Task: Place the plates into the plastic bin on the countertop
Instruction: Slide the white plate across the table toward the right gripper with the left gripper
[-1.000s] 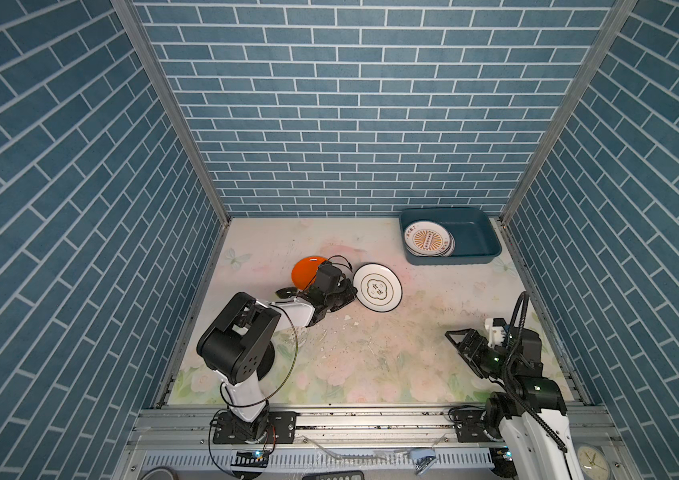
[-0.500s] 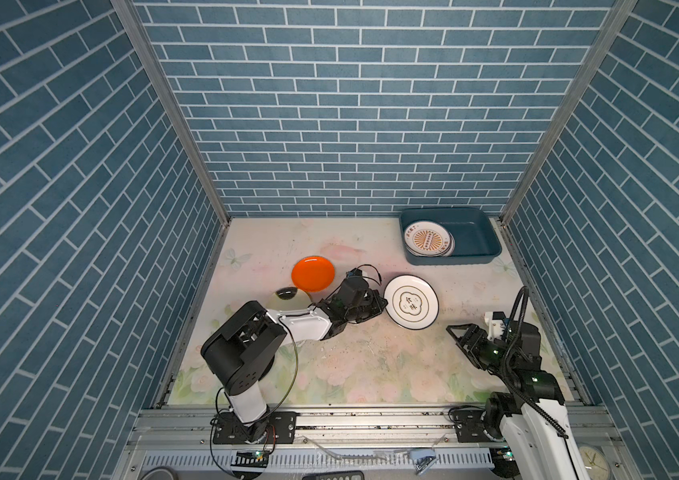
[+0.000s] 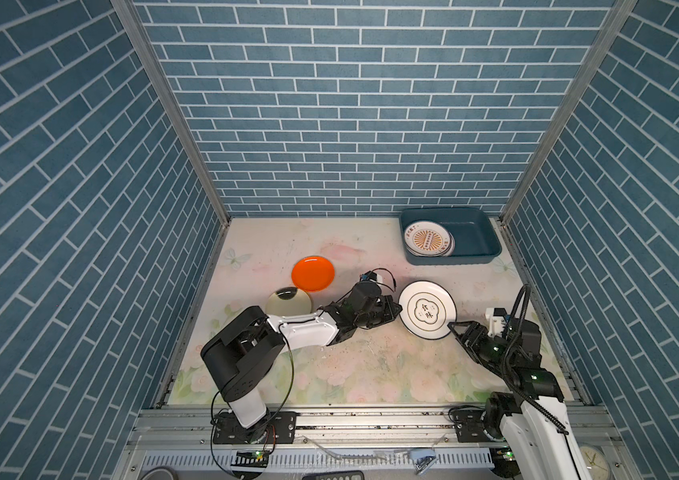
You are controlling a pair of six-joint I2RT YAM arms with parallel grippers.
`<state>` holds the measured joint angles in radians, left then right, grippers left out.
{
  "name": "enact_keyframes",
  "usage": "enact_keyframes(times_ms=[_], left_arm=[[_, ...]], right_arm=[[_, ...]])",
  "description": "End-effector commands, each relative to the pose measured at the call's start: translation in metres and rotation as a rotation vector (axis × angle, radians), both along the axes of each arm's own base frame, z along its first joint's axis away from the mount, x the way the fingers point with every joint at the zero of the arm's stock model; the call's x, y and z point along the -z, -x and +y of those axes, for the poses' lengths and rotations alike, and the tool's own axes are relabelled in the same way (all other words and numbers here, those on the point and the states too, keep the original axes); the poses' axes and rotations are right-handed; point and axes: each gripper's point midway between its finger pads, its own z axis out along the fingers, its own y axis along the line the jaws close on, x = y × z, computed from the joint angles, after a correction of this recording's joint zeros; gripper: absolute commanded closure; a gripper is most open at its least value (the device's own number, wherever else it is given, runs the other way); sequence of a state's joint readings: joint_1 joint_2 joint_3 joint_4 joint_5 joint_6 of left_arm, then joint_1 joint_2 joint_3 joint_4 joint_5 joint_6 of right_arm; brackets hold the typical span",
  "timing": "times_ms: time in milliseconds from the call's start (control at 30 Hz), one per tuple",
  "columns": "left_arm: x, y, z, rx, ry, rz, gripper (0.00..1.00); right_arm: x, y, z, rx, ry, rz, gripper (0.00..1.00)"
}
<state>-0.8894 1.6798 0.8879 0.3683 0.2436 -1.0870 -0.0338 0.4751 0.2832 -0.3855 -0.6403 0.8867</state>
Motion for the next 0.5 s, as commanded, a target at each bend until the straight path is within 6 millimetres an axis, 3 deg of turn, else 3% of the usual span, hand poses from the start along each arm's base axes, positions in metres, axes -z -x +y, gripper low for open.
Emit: enact_keyframes(times_ms=[0,467], left_arm=[[-0.039,-0.002,-0.002,0.000,0.063,-0.077,1.00],[-0.059,0.012,0.003,0.048,0.103,-0.090,1.00]], right_arm=[[-0.007,-0.009,-0.005,0.040,-0.003,-0.027,0.41],[-0.022,-0.020,-0.006,0.080,-0.045,-0.068,0.59]])
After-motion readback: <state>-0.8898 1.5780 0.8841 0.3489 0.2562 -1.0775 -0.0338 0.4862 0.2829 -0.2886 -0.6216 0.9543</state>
